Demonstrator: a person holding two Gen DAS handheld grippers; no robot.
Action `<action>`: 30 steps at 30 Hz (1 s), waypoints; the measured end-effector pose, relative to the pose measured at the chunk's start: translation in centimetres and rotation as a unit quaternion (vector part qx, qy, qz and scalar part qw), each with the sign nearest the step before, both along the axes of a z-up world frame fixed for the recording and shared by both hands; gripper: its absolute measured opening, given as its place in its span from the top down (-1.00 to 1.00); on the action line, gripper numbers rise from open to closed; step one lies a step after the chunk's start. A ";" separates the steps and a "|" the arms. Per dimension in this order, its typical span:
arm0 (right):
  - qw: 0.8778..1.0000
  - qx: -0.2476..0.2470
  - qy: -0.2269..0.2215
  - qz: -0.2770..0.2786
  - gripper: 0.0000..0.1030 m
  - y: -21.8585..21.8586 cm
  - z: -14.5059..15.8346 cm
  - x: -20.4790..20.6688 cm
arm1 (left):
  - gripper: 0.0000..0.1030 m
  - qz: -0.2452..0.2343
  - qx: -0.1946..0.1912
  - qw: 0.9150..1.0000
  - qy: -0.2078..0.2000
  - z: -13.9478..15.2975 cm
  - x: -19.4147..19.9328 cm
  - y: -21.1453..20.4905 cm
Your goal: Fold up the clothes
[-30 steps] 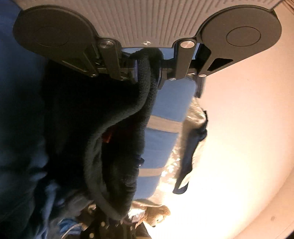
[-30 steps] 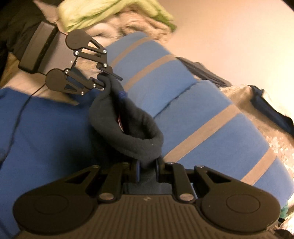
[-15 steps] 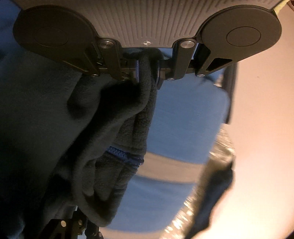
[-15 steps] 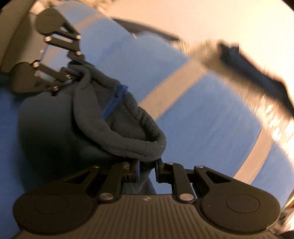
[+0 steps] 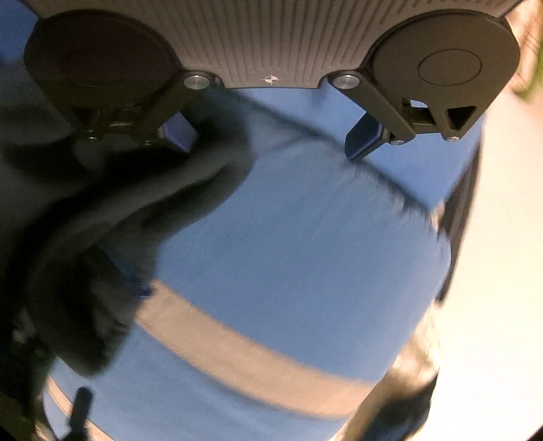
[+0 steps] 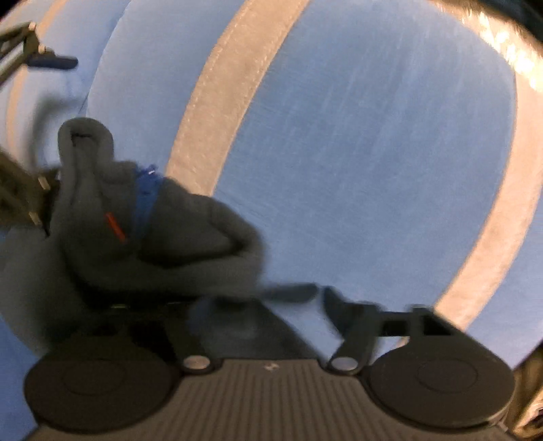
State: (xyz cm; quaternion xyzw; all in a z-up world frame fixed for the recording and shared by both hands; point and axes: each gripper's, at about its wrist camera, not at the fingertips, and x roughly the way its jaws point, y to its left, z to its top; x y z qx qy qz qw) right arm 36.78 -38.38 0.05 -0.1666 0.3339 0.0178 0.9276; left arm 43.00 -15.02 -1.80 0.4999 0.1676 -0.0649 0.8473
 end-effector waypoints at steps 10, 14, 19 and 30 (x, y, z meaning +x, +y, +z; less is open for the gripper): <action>0.996 0.069 -0.042 0.043 -0.78 0.6 2.0 -8.9 | -0.80 0.199 -0.293 0.931 0.081 5.0 -7.9 7.8; 0.987 0.140 -0.028 0.077 0.20 3.8 0.5 -9.9 | -0.80 0.204 -0.364 0.899 0.131 2.4 -11.9 7.2; 0.974 0.211 0.000 0.080 0.47 7.2 -1.8 -6.5 | -0.80 0.163 -0.296 0.926 0.170 -1.8 -14.3 4.4; 0.983 0.171 0.048 -0.044 0.39 10.7 -7.4 3.3 | -0.80 0.160 -0.325 0.917 0.166 -2.0 -14.5 6.7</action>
